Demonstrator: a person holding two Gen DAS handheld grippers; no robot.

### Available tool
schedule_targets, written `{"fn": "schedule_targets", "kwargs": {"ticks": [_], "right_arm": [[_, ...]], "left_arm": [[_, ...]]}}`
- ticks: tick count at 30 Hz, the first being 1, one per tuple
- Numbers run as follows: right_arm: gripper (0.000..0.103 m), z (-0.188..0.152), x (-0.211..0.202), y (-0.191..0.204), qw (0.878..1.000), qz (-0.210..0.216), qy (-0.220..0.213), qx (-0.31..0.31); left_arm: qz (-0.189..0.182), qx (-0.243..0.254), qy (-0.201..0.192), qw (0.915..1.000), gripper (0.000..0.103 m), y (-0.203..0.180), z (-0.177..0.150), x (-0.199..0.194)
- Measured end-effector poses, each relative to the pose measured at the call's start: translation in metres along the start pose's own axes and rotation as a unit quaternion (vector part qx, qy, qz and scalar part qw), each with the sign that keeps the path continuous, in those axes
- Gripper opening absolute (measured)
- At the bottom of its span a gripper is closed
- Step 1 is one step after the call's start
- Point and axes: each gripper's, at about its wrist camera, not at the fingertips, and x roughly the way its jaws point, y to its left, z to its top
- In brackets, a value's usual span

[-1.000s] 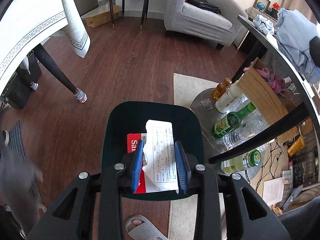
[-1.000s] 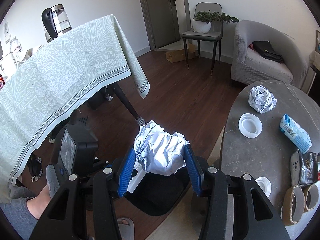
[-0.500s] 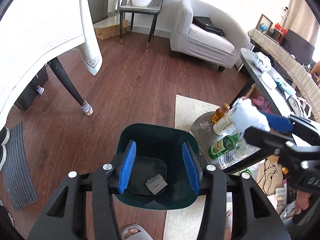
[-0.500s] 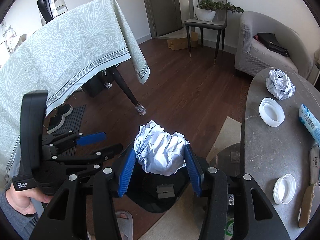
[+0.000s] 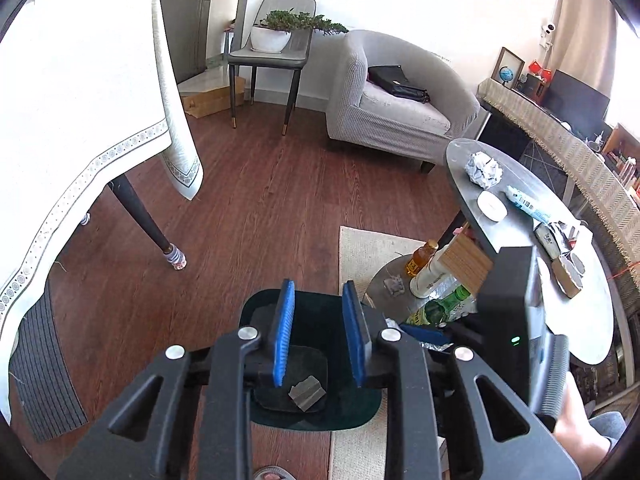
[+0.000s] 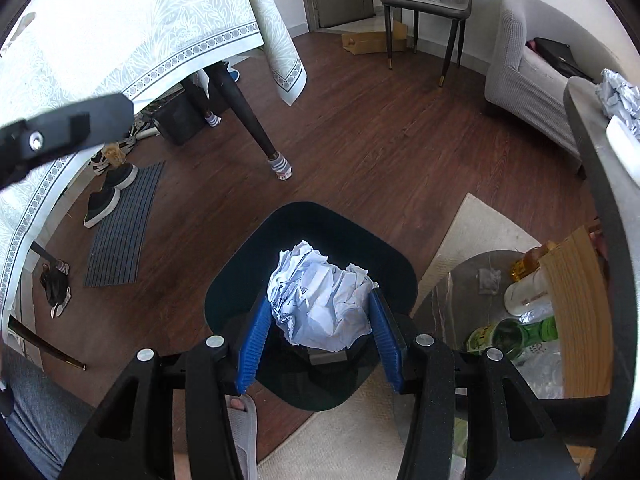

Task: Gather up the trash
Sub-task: 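Open the right tool to drop the crumpled paper into the black bin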

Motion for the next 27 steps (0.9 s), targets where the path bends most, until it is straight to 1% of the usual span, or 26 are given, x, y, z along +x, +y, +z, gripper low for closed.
{"fn": "schedule_targets", "kwargs": {"ticks": [2,4,5,6,8,11,17,23,25,26,27], "right_arm": [[0.051,-0.003,0.012,0.002,1.0,-0.005,0.014,-0.008],[0.052,-0.005,0.021,0.005,0.999,0.001,0.029,-0.014],[0.054,-0.006,0.026,0.007,0.999,0.003,0.035,-0.017],[0.06,-0.008,0.029,0.009,0.999,-0.001,0.039,-0.018],[0.065,-0.01,0.032,0.012,0.999,-0.004,0.041,-0.021],[0.068,-0.008,0.031,0.014,0.999,-0.005,0.04,-0.023],[0.068,-0.007,0.009,0.011,1.0,0.003,0.014,-0.022],[0.068,-0.007,-0.026,0.015,0.999,0.006,-0.021,-0.04],[0.066,-0.005,-0.041,0.015,0.998,0.009,-0.036,-0.046],[0.063,-0.005,-0.049,0.016,0.998,0.009,-0.043,-0.049],[0.061,-0.005,-0.057,0.015,0.997,0.009,-0.051,-0.051]], "left_arm": [[-0.006,0.0,-0.005,1.0,0.025,-0.003,0.003,-0.004],[-0.012,-0.004,-0.008,0.9999,0.025,-0.006,0.008,-0.009],[-0.016,-0.006,-0.011,0.9998,0.025,-0.007,0.01,-0.011],[-0.018,-0.007,-0.014,0.9997,0.026,-0.009,0.012,-0.012],[-0.022,-0.011,-0.016,0.9996,0.025,-0.011,0.016,-0.014],[-0.028,-0.012,-0.023,0.9993,0.025,-0.017,0.019,-0.019],[-0.024,-0.004,-0.039,0.9989,0.025,-0.021,0.026,-0.032],[-0.022,-0.003,-0.064,0.9977,0.025,-0.023,0.036,-0.049],[-0.019,0.001,-0.074,0.9971,0.026,-0.024,0.04,-0.055],[-0.02,0.003,-0.079,0.9967,0.026,-0.025,0.041,-0.058],[-0.021,0.004,-0.084,0.9963,0.028,-0.026,0.042,-0.061]]}}
